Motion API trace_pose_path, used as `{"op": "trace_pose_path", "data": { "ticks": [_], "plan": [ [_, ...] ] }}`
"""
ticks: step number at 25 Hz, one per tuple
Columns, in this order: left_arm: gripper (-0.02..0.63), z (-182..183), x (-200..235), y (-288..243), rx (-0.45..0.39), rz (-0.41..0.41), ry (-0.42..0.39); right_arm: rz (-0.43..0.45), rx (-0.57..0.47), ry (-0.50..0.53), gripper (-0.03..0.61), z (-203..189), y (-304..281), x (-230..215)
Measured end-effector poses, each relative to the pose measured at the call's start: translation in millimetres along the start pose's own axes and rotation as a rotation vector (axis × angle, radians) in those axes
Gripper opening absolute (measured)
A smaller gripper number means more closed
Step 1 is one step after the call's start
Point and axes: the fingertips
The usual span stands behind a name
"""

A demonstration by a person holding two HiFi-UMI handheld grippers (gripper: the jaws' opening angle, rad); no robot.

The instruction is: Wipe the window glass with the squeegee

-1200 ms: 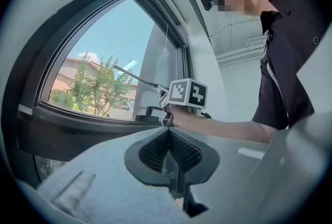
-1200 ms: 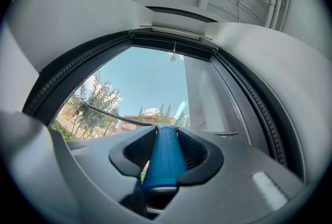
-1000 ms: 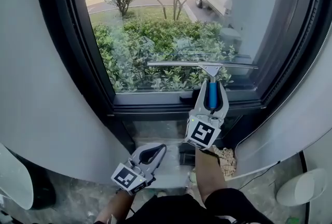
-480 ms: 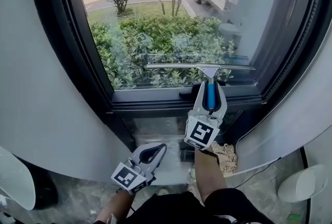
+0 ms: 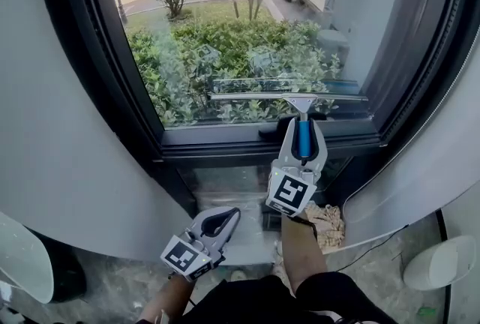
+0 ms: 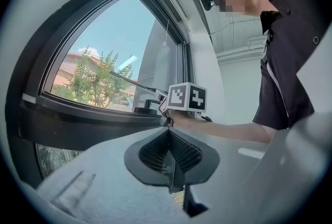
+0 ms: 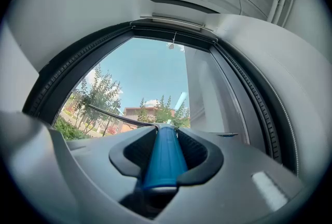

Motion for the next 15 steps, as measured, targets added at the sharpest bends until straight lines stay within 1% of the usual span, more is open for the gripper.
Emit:
{"op": "trace_pose_path", "data": {
  "ticks": [9,12,15],
  "plan": [
    [-0.002,5.9,-2.8,-0.5,-0.009,0.009,0.003,0.009,0.022,0.0,0.136,-7.2,3.6,1.6],
    [-0.002,-0.8,-3.8,0.2,0.002,0.001,0.001,0.008,0.026,0.001,0.137,-8.7,4.8,1.9],
    [-0.002,2.5,-4.3,-0.7,-0.001,0.003,0.009,0.011,0.033,0.008,0.137,-12.5,6.3,2.0]
  ]
}}
Point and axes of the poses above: the fingertips, and each gripper's own axes: y backward along the fingers, x to its left, z out of its top
